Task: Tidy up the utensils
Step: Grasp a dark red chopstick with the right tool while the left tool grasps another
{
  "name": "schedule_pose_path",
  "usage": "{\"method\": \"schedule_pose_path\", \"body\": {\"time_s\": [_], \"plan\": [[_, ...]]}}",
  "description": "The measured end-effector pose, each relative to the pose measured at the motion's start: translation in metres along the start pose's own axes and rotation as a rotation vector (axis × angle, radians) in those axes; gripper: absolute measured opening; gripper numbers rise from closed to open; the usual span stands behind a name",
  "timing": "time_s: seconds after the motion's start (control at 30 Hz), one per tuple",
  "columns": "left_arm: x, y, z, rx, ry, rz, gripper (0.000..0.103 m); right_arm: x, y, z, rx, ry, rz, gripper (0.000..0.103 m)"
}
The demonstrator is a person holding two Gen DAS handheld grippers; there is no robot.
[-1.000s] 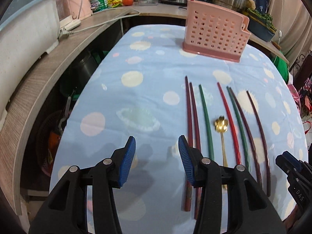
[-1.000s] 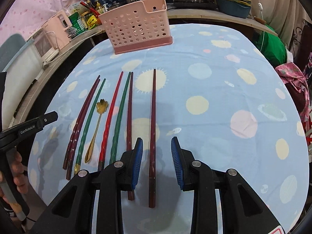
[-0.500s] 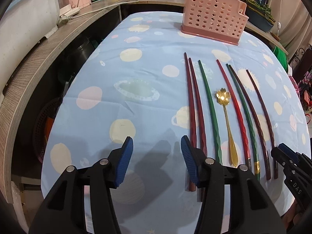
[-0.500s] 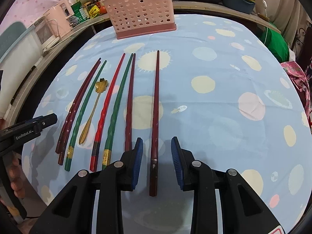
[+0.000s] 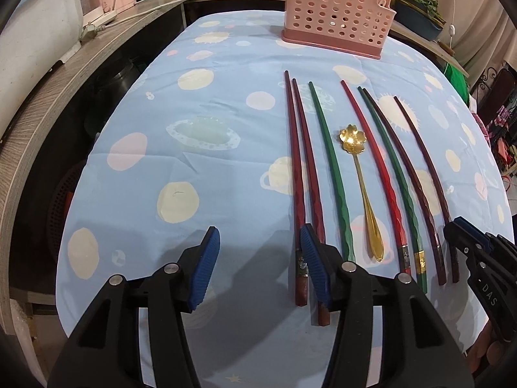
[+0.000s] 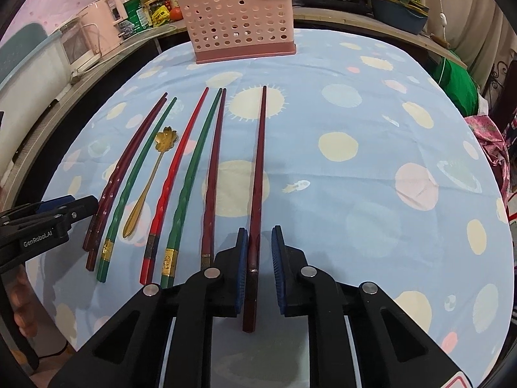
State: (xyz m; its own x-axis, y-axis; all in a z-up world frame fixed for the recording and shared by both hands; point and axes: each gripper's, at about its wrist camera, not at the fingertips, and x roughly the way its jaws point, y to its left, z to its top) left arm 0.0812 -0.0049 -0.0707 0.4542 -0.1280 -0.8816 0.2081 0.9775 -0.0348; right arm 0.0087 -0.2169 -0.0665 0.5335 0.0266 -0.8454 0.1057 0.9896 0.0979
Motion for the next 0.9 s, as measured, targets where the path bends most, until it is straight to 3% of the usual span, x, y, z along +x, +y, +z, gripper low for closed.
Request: {"method": "schedule_pose_path", "body": {"time_s": [0.07, 0.6, 0.9], "plan": [[-0.0001, 0.0001, -0.0004, -0.001, 0.003, -0.005, 0.05, 0.001, -0.0001, 0.0008, -0.001, 0.002, 0.006, 0.008], [0.0019, -0.0013, -0.0067, 0.002, 0.029, -0.034, 0.046, 0.0032, 0.0012, 0.0031, 0.002, -0.001, 0.013, 0.008], [-0.0007, -0.0013, -0.0094, 0.008, 0.046, -0.079, 0.012, 0.0046, 0.0011, 0.0048, 0.004, 0.0, 0.016, 0.008]]}}
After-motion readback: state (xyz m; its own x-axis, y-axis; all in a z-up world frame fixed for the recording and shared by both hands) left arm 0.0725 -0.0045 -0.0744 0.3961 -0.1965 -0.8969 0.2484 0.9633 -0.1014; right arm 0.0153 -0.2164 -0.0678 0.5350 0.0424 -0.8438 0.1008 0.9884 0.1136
